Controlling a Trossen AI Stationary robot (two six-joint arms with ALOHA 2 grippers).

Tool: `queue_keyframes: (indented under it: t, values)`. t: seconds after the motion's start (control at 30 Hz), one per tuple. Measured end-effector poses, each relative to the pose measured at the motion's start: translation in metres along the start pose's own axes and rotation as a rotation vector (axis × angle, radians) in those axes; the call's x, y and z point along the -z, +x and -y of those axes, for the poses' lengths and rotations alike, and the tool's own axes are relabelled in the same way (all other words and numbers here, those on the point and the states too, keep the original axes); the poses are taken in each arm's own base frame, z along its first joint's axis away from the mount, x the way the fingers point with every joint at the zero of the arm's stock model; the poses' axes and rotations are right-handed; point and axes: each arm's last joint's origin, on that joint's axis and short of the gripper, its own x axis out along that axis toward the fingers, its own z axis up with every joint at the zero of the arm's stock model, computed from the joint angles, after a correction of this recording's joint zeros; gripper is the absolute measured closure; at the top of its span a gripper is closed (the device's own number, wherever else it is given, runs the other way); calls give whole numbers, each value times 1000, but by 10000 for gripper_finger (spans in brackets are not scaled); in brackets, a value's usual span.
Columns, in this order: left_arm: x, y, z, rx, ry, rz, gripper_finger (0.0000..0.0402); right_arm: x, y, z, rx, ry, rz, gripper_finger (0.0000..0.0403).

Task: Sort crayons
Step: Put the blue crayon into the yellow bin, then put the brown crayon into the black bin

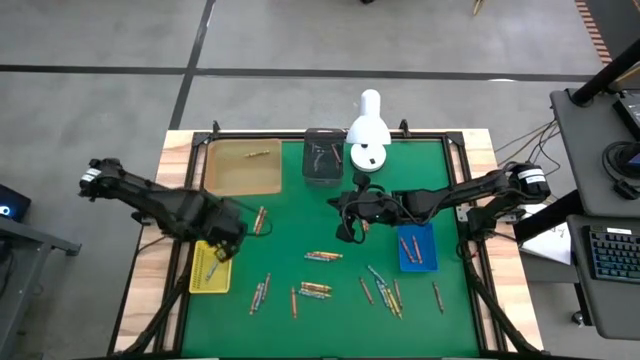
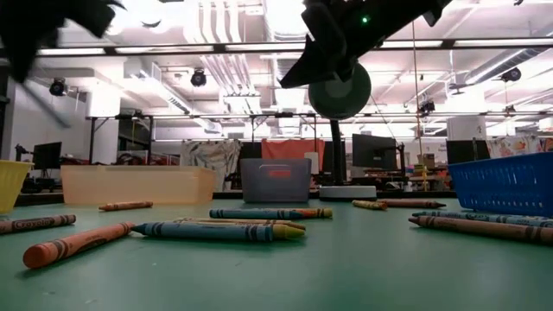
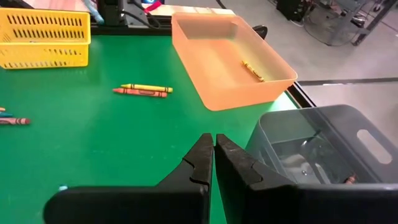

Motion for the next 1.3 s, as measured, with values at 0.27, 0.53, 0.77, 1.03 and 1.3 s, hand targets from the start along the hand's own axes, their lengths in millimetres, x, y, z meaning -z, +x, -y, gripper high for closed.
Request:
queue_keyframes:
  t: [0.27,0.53,0.77,1.03,1.3]
  values:
    - [29,24,17,-35,-93,-230,402,0,0,0,-1,-16,0,394]
    - [29,41,32,-136,-100,-260,375,0,0,-1,-49,-15,0,394]
    - [27,48,38,-179,-59,-278,336,0,0,-2,-51,-18,0,394]
    - [27,44,35,-167,-22,-218,318,0,0,-2,-52,-16,0,394]
    - [17,33,39,-100,109,64,318,0,-1,-1,-52,24,-1,394]
